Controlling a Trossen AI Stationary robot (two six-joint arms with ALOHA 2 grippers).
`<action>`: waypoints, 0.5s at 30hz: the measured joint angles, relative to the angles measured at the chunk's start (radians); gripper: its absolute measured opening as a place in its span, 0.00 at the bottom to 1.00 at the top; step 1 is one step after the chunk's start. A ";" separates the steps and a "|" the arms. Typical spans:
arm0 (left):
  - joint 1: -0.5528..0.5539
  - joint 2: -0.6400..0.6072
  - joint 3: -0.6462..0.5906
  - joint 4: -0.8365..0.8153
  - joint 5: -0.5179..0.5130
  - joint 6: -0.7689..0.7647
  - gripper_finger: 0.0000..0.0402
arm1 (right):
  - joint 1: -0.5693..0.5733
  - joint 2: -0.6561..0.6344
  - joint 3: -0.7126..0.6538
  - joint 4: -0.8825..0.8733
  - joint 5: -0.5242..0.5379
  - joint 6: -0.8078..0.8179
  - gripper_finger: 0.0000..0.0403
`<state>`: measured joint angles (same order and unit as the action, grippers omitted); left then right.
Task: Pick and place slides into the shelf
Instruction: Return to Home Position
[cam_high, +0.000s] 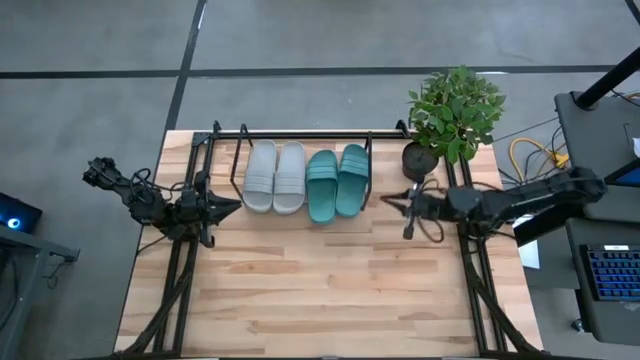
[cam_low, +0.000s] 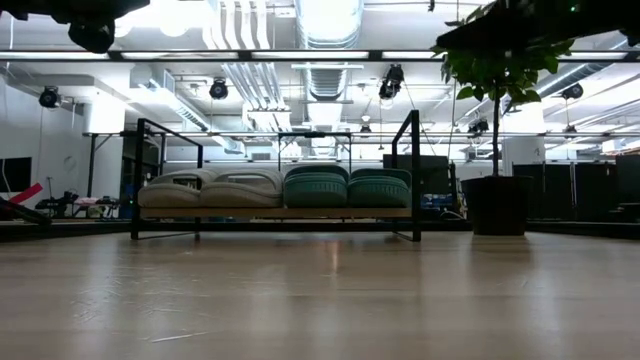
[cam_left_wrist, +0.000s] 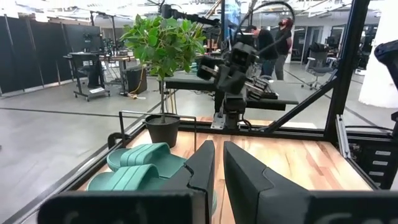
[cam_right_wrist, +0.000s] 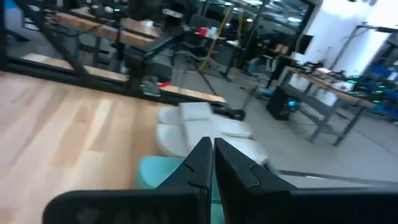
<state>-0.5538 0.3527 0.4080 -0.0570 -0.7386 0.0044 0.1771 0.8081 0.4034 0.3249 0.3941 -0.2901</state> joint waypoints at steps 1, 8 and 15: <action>0.000 0.001 0.000 0.000 0.000 0.002 0.05 | -0.006 -0.038 0.000 -0.032 0.000 -0.007 0.02; 0.000 0.013 0.000 0.000 0.000 0.003 0.05 | 0.030 -0.306 0.000 -0.290 0.021 0.013 0.02; 0.000 0.038 0.000 0.000 0.000 0.002 0.05 | 0.083 -0.405 -0.003 -0.444 0.048 0.077 0.02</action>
<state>-0.5537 0.3908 0.4080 -0.0566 -0.7383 0.0063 0.2597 0.4033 0.4005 -0.1188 0.4425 -0.2129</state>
